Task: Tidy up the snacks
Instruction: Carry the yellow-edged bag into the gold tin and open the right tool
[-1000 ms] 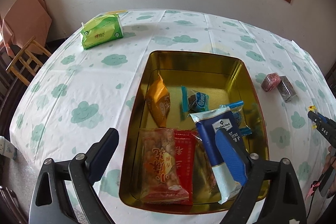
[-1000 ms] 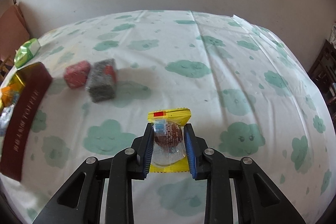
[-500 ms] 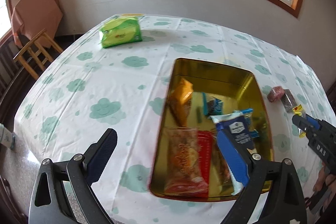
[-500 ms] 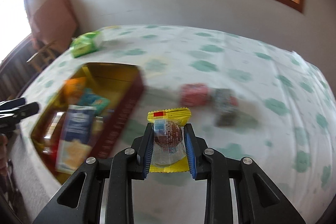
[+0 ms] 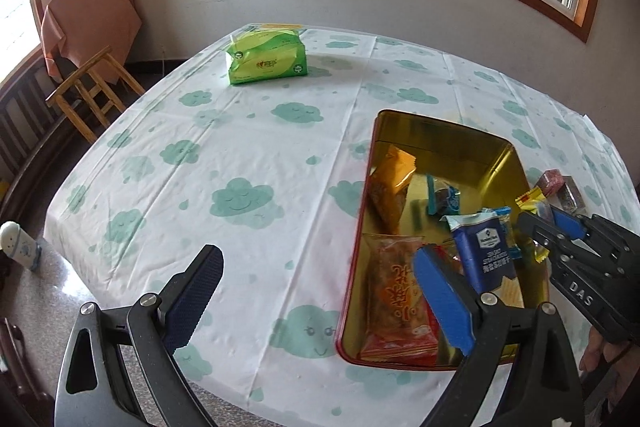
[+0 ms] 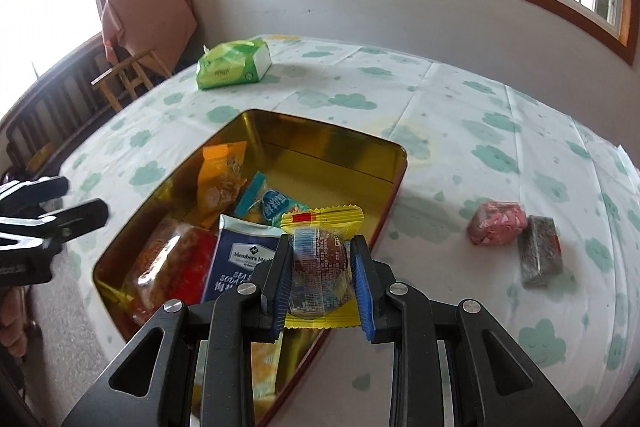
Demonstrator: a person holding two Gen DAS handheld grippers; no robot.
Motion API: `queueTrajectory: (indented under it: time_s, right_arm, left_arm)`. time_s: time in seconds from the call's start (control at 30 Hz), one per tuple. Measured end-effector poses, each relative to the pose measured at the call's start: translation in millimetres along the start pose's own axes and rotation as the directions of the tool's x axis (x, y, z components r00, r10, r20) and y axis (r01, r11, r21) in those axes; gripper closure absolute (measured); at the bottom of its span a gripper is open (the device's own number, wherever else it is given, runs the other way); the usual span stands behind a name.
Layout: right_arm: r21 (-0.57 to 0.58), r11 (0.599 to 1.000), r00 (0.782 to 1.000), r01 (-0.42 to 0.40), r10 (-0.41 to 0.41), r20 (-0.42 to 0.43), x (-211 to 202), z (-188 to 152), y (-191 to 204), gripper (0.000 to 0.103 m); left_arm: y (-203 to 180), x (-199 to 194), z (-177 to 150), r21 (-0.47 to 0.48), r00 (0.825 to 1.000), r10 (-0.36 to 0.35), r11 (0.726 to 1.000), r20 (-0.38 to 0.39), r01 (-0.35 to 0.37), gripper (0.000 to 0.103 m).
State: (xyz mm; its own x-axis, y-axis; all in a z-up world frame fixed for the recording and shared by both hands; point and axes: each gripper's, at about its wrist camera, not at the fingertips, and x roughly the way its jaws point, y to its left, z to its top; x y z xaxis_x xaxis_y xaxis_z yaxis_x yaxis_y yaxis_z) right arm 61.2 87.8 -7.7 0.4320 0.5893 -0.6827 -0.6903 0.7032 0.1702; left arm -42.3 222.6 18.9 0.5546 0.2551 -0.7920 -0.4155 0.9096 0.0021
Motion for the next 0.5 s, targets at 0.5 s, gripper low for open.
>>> queueTrajectory:
  time_s: [0.5]
  right_arm:
    - [-0.023,1.0,0.999,0.007,-0.007,-0.035,11.1,3.3,6.4,0.073]
  left_arm:
    - [1.7,4.0,-4.5,0.007,1.0,0.008,1.0,-0.025,-0.008,0.008]
